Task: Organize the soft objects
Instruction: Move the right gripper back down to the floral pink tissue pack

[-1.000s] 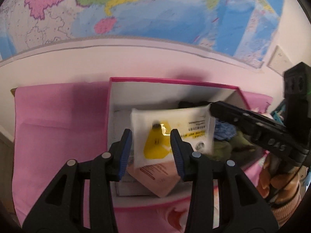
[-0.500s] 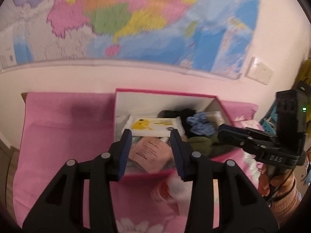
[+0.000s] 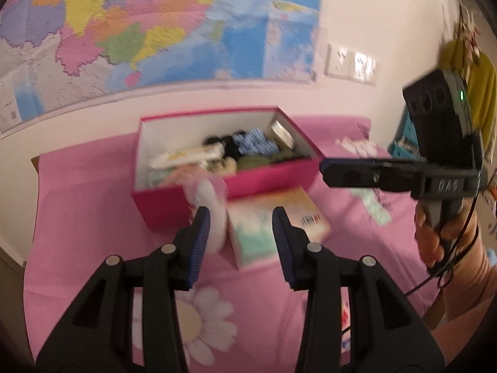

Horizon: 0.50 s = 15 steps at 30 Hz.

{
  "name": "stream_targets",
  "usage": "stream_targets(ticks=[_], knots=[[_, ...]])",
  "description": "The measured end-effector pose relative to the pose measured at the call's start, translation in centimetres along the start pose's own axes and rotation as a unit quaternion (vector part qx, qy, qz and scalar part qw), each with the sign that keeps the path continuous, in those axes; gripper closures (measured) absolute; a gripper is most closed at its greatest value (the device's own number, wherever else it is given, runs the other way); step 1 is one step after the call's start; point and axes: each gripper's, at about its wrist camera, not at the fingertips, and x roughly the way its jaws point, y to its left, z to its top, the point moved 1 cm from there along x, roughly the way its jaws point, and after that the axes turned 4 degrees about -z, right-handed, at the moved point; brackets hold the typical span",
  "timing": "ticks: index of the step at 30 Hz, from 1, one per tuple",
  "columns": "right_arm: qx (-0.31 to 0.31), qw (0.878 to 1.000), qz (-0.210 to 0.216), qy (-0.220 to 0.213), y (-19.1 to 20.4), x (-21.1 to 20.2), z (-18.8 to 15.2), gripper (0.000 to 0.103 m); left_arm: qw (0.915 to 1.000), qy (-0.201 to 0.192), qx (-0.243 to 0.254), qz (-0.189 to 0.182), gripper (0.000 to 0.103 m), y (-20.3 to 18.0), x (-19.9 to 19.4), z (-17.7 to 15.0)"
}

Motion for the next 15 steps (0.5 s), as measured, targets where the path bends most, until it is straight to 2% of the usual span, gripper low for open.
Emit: stream_targets(ticks=[5, 15], knots=[[0.004, 1.000, 0.010, 0.015, 0.6, -1.0, -2.4, 0.062, 0.9997, 0.018, 0.007, -0.016, 0.060, -2.2, 0.1, -1.9], [0.024, 0.998, 0.015, 0.048, 0.9, -1.1, -6.1, 0.061, 0.9982, 0.058, 0.002, -0.012, 0.060, -3.4, 0.7, -5.0]])
